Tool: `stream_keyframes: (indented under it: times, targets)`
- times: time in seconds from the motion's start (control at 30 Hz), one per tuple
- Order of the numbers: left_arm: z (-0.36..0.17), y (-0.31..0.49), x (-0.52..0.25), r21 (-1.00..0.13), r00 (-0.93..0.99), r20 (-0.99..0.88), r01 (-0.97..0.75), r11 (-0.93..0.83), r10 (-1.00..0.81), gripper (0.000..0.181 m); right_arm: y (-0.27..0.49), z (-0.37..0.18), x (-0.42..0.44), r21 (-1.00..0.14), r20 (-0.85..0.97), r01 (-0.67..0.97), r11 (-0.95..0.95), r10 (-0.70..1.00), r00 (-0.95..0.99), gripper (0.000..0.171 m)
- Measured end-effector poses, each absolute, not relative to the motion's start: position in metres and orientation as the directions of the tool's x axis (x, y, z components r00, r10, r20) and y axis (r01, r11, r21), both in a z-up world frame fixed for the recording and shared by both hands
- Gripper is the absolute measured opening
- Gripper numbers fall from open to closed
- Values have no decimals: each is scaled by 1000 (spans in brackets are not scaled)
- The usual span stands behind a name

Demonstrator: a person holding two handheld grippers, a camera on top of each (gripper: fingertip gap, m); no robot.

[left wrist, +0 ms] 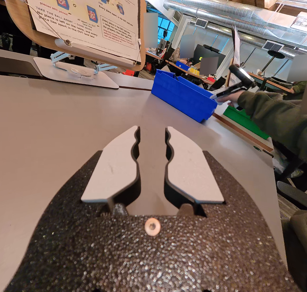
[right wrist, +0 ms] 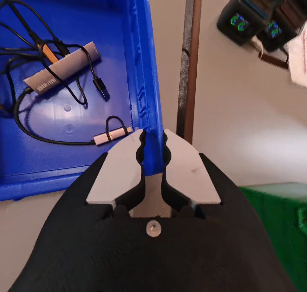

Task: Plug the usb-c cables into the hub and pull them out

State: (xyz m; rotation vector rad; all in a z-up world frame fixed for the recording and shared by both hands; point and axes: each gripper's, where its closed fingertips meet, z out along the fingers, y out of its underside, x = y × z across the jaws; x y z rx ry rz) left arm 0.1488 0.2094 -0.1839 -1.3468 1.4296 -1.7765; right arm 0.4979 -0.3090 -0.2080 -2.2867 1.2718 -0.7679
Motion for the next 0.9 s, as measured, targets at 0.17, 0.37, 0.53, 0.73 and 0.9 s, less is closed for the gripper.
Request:
stream_keyframes:
  times: [0.17,0.37,0.53,0.73,0.9]
  targets:
    - [-185,207,149,-926,-393,375,-204,-318,-839,27,-286,-204,449,-713,-58,-685,-147,-962,267,4]
    - [-184,208,149,-928,-393,372,-194,-320,-841,27,-274,-203,434,-777,15,-590,-221,-943,332,5]
    - [-174,213,141,-941,-366,338,-146,-305,-867,28,-275,-203,420,-782,7,-562,-270,-906,424,6]
    - [-120,270,129,-967,-220,246,-116,-225,-944,27,-285,-197,414,-790,34,-538,-294,-897,441,15]
    - [-88,369,134,-959,-79,-25,-281,46,-997,28,-277,-134,397,-896,170,-329,-297,-915,365,60]
